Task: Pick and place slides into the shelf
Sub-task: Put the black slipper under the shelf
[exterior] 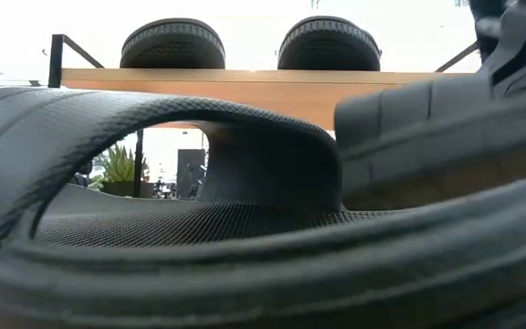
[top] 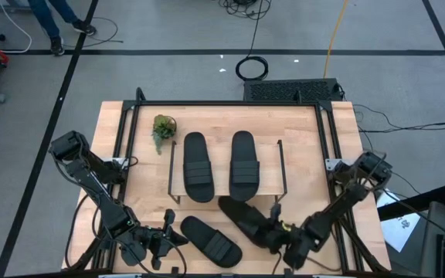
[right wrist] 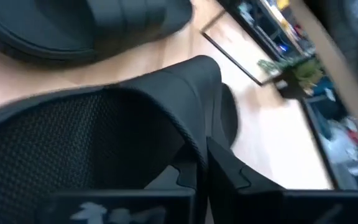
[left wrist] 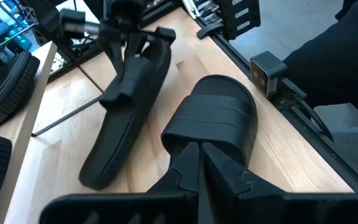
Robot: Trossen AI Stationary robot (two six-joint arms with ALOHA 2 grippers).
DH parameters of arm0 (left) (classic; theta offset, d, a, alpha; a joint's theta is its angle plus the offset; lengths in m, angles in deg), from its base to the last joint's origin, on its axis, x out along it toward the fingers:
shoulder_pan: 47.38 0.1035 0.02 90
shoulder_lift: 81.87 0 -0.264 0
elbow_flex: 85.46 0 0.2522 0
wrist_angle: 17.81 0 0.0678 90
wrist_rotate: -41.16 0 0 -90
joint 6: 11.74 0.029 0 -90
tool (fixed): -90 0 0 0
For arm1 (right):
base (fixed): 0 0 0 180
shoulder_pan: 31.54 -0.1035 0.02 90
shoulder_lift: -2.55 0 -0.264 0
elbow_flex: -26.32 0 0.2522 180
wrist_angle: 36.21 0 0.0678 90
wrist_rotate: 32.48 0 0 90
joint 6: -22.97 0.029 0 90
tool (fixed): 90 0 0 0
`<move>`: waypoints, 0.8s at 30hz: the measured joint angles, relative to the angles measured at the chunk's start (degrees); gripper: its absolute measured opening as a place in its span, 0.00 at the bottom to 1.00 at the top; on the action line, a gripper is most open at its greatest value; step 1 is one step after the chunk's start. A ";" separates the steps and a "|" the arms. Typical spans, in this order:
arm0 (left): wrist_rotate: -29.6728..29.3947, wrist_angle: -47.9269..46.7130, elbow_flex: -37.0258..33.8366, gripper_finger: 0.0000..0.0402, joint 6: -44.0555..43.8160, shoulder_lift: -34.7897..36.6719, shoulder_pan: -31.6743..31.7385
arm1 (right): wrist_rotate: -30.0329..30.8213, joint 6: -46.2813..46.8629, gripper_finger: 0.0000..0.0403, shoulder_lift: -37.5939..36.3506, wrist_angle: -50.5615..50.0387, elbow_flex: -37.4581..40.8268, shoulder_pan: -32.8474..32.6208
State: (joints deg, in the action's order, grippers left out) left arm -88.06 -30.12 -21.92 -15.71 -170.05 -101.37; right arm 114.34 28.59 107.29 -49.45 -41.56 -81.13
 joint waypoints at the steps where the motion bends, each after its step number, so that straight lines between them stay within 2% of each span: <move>1: -0.02 0.01 0.00 0.05 0.00 0.00 0.00 | 1.07 2.42 0.01 0.00 -4.24 -1.58 -0.67; 6: -0.02 0.03 0.00 0.04 0.53 0.00 0.00 | 4.18 13.63 0.01 0.00 -20.28 -7.56 -2.39; 9: -0.02 0.03 0.00 0.02 0.61 -0.01 0.00 | 4.46 18.94 0.00 0.00 -25.48 -9.00 -2.77; 12: 0.13 0.03 0.00 0.00 0.49 -0.02 0.02 | 4.56 22.64 0.00 0.01 -27.24 -9.03 -2.72; 17: 0.17 0.03 0.00 0.03 0.48 -0.02 0.00 | 4.72 26.80 0.00 1.27 -28.91 -9.03 -2.28; 19: 0.20 0.01 0.00 0.05 0.48 -0.02 0.00 | 4.51 26.14 0.00 2.12 -27.69 -9.06 -1.84; 22: 0.20 0.01 0.00 0.05 0.61 -0.02 0.00 | 0.71 22.80 0.00 3.67 -24.21 -9.09 -0.97; 24: 0.20 0.01 0.00 0.04 0.68 -0.02 0.00 | 0.27 24.11 0.00 4.72 -23.88 -9.14 -0.82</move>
State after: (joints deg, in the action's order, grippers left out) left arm -87.86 -30.11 -21.92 -15.03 -170.08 -101.37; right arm 114.61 52.71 112.01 -73.33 -50.70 -81.95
